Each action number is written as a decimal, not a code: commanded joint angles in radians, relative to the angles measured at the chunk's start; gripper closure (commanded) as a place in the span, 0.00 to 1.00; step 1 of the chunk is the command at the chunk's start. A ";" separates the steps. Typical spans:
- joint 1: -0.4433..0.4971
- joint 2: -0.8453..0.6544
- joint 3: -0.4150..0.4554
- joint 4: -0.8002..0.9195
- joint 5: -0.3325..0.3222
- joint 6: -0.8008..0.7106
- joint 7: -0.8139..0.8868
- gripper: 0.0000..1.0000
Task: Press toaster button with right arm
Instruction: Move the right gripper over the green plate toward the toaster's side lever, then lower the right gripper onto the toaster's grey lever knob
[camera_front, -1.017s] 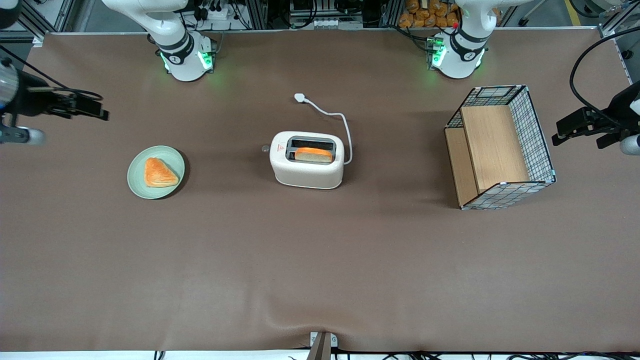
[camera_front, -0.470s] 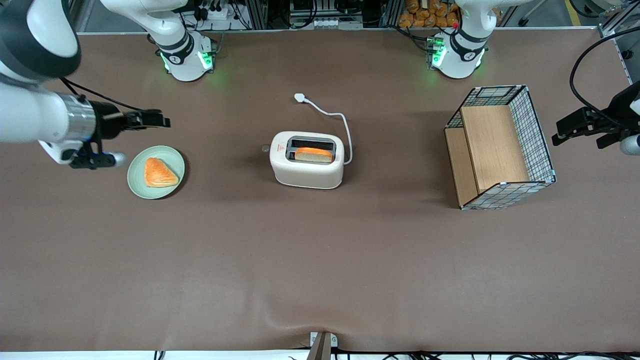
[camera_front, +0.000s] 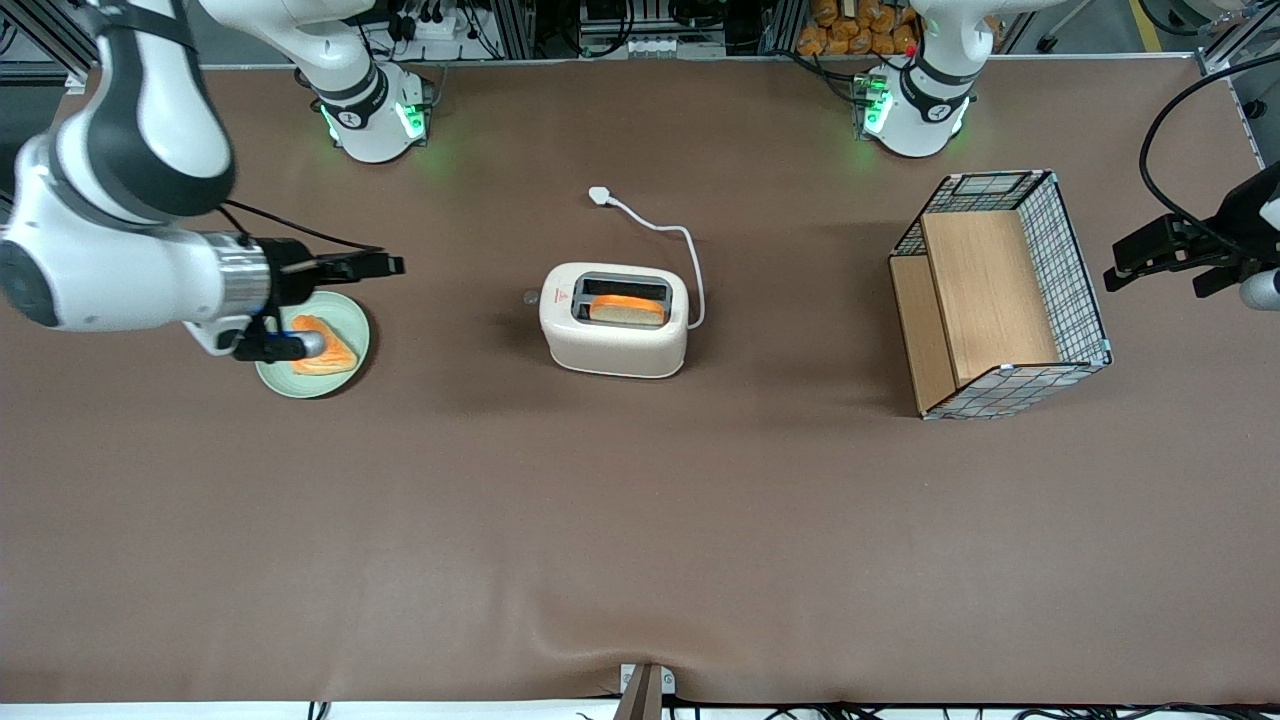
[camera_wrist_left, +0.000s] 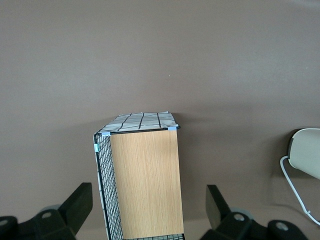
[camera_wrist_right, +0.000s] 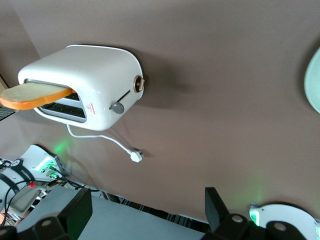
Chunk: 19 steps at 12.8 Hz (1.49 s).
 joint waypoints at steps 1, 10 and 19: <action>0.044 0.058 -0.006 -0.024 0.070 0.043 0.013 0.45; 0.139 0.131 -0.004 -0.079 0.188 0.197 0.007 0.94; 0.242 0.134 -0.004 -0.179 0.193 0.377 -0.003 0.94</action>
